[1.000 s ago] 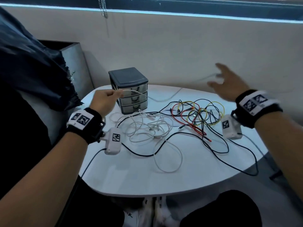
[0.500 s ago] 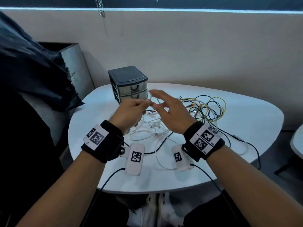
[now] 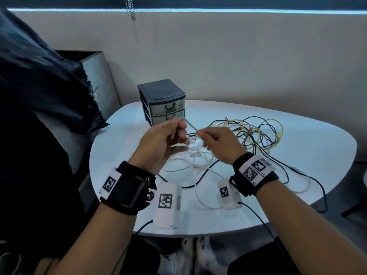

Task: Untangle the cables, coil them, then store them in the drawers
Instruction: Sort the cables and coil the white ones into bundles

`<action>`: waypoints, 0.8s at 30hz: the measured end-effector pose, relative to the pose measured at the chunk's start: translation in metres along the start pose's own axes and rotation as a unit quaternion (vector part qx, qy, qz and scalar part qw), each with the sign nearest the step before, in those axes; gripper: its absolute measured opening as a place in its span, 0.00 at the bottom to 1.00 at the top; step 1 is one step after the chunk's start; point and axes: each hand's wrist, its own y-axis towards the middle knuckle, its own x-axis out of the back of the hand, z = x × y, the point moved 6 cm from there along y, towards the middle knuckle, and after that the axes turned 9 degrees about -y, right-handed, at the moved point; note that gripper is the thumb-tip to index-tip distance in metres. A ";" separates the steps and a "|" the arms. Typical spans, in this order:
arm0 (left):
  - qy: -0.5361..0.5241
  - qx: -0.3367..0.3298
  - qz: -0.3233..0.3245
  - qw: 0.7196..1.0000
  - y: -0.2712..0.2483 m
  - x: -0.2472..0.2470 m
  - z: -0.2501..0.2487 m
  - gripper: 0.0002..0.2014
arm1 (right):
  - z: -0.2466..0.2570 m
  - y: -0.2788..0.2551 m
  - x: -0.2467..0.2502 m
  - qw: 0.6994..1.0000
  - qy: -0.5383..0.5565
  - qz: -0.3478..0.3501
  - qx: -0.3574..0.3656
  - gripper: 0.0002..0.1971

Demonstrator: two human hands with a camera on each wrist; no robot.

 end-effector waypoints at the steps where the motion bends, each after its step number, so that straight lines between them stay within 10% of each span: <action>1: -0.046 -0.022 -0.005 0.999 0.003 0.000 -0.007 0.17 | -0.001 -0.004 -0.009 1.000 -0.006 0.021 0.002 0.12; 5: -0.172 -0.111 -0.024 0.979 0.018 0.011 -0.033 0.23 | -0.007 -0.029 -0.040 0.994 -0.044 0.096 0.008 0.14; 11: -0.086 -0.170 -0.116 0.975 0.047 0.031 -0.039 0.15 | 0.017 -0.038 -0.028 0.979 -0.132 0.135 0.080 0.15; 15: 0.266 -0.245 -0.204 0.910 0.063 0.053 -0.045 0.15 | 0.028 -0.019 0.021 0.981 -0.151 0.082 0.089 0.13; 18: 0.503 -0.151 -0.111 0.844 0.062 0.038 -0.016 0.19 | 0.043 -0.009 0.064 0.988 -0.126 0.001 0.091 0.10; 24: 0.261 -0.020 0.082 0.962 0.020 -0.010 0.028 0.20 | 0.039 0.010 0.105 0.985 -0.074 -0.131 0.078 0.07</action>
